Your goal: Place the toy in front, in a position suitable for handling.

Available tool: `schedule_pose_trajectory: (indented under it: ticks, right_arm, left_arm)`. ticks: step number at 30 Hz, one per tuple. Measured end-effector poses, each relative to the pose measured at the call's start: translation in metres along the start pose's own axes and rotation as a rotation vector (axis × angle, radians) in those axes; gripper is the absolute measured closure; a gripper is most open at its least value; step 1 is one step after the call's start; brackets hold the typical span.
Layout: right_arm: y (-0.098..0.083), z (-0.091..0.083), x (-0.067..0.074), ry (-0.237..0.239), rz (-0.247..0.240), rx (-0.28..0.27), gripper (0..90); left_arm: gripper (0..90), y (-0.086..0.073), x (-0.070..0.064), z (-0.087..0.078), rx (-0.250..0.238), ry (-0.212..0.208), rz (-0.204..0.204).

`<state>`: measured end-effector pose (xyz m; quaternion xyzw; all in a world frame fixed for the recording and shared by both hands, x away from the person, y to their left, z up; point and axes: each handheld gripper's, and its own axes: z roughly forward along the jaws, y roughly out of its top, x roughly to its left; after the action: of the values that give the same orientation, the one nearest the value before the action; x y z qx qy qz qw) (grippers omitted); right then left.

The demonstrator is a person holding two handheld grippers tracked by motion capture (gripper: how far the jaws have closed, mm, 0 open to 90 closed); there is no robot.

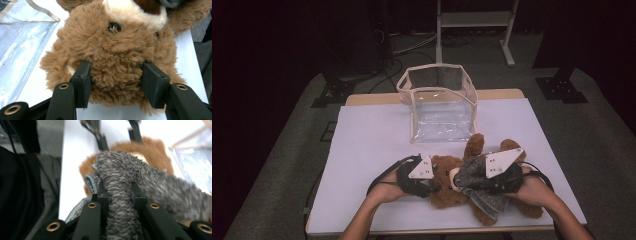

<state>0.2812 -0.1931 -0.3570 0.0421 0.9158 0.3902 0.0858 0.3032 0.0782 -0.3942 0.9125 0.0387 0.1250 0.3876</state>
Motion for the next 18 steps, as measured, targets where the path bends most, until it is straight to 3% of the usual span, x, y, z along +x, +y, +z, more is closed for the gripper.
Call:
schedule_pose_trajectory:
  ticks: [4, 9, 12, 18]
  right_arm:
    - [0.008, 0.004, 0.003, 0.004, -0.030, -0.011, 74.9]
    - [-0.009, 0.002, -0.002, -0.014, 0.002, 0.028, 75.0]
    - [-0.014, 0.000, -0.003, -0.014, 0.026, 0.012, 74.9]
    - [0.009, 0.005, 0.007, -0.015, -0.044, 0.001, 74.8]
  left_arm:
    - [45.7, 0.001, 0.000, 0.000, 0.012, 0.006, 0.006]
    - [45.6, -0.001, -0.001, -0.005, -0.006, -0.009, -0.003]
    - [45.6, -0.003, -0.002, -0.007, -0.003, -0.011, 0.004]
    - [45.9, -0.003, 0.001, -0.001, 0.003, -0.009, -0.013]
